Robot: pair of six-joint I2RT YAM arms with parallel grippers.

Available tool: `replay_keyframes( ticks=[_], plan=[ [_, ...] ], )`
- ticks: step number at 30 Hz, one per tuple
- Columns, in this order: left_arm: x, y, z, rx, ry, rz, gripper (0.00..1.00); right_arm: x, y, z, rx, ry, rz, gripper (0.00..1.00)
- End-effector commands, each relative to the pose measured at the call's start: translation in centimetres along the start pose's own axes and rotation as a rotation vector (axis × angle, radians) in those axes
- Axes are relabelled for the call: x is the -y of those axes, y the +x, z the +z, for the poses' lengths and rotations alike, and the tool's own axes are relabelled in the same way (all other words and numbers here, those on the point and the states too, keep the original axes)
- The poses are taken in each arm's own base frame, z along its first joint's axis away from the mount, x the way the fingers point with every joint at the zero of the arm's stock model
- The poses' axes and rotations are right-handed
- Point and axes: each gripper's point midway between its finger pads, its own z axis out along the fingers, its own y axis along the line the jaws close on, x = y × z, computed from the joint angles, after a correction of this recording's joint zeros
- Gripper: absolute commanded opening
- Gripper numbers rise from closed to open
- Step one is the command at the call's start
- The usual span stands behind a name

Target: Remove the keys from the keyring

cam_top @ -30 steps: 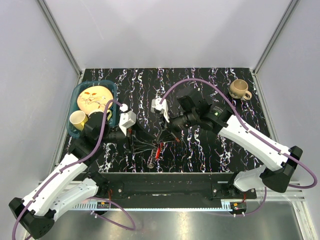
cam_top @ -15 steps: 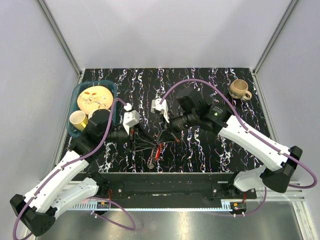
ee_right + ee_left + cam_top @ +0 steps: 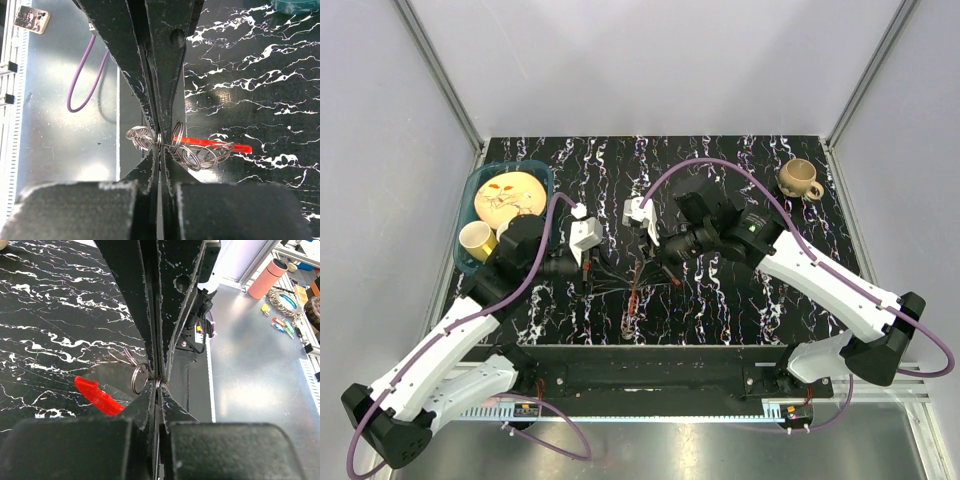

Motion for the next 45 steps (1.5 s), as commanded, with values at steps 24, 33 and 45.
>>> replay_keyframes(
  ticks=[24,33,45],
  plan=[
    [1.5,-8.1,-2.9,0.662,-0.038,0.076,0.0,2.5,-6.8,-6.6,0.605,0.336,0.178,0.53],
    [2.4,-10.0,-4.4,0.809,0.058,0.014,0.0,-0.6,-6.8,-8.5,0.742,0.251,0.088,0.59],
    [2.1,-9.7,-5.1,0.815,0.069,0.012,0.0,2.1,-6.9,-6.4,0.767,0.27,0.163,0.58]
  ],
)
